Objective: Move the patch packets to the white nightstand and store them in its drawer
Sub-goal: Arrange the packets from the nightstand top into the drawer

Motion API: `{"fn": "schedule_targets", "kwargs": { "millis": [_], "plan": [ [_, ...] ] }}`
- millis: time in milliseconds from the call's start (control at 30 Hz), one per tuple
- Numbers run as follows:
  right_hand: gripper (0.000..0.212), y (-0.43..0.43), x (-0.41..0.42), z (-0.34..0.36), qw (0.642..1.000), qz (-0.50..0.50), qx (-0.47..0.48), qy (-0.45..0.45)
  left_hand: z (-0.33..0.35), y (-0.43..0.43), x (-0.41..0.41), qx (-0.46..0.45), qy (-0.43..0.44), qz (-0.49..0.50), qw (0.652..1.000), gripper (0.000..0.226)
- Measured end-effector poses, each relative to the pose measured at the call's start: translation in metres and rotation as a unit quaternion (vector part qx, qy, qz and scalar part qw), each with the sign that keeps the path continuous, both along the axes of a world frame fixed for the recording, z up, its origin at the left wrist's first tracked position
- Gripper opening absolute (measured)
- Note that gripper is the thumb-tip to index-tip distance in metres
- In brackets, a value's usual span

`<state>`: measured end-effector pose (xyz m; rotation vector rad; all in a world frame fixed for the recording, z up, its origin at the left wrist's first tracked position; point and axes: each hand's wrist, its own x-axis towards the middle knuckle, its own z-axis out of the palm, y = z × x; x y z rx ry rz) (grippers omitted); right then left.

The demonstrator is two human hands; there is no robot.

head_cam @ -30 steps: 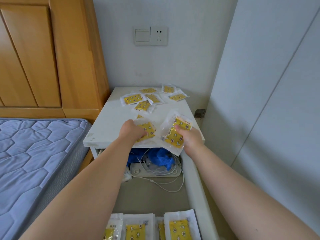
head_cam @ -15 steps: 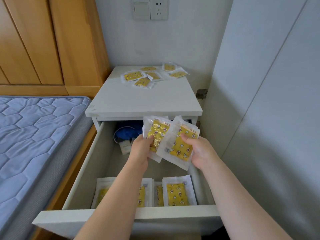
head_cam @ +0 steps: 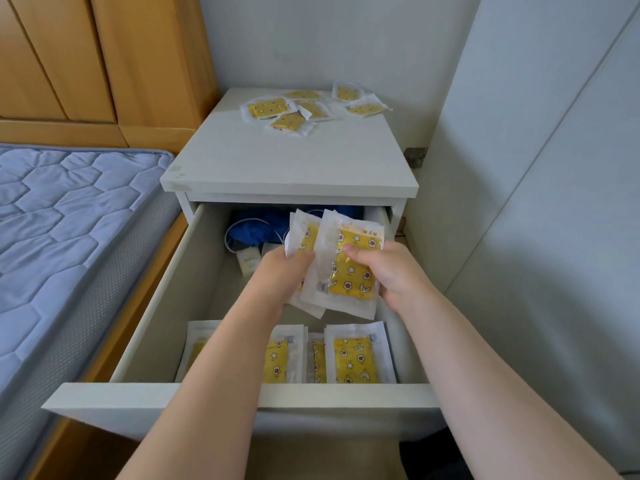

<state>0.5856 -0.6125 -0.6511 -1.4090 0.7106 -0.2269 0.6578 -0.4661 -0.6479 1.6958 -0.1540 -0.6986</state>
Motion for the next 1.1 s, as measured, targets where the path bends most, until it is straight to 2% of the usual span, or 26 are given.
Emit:
{"fn": "schedule_targets", "kwargs": {
  "millis": [167, 333, 433, 633, 800, 900, 1000, 1100],
  "plan": [
    [0.008, 0.002, 0.002, -0.003, 0.998, -0.022, 0.06, -0.012, 0.005, -0.005, 0.013, 0.0, -0.009, -0.016, 1.0, 0.011],
    [0.018, -0.001, 0.001, -0.003, 0.98, -0.067, 0.188, 0.005, 0.008, 0.005, 0.026, 0.002, -0.014, 0.029, 0.999, 0.026],
    [0.022, 0.001, -0.003, -0.007, 0.974, -0.073, 0.206, 0.053, 0.011, 0.017, 0.036, 0.001, -0.026, 0.056, 0.998, 0.027],
    [0.025, 0.017, -0.002, -0.013, 0.975, -0.054, 0.153, 0.15, 0.01, 0.038, 0.056, 0.007, -0.042, 0.118, 0.992, 0.027],
    [0.018, 0.06, 0.011, -0.031, 0.959, 0.047, 0.107, 0.258, 0.008, 0.04, 0.056, -0.009, -0.032, 0.117, 0.993, 0.02],
    [0.028, 0.081, 0.024, -0.041, 0.951, 0.091, 0.092, 0.281, 0.006, 0.04, 0.056, -0.005, -0.044, 0.119, 0.992, 0.021],
    [0.045, 0.092, 0.032, -0.047, 0.935, 0.174, 0.02, 0.309, 0.003, 0.039, 0.057, -0.005, -0.04, 0.124, 0.991, 0.026],
    [0.043, 0.093, 0.03, -0.051, 0.903, 0.266, -0.103, 0.321, 0.0, 0.04, 0.057, -0.009, -0.029, 0.125, 0.992, 0.024]
  ]
}}
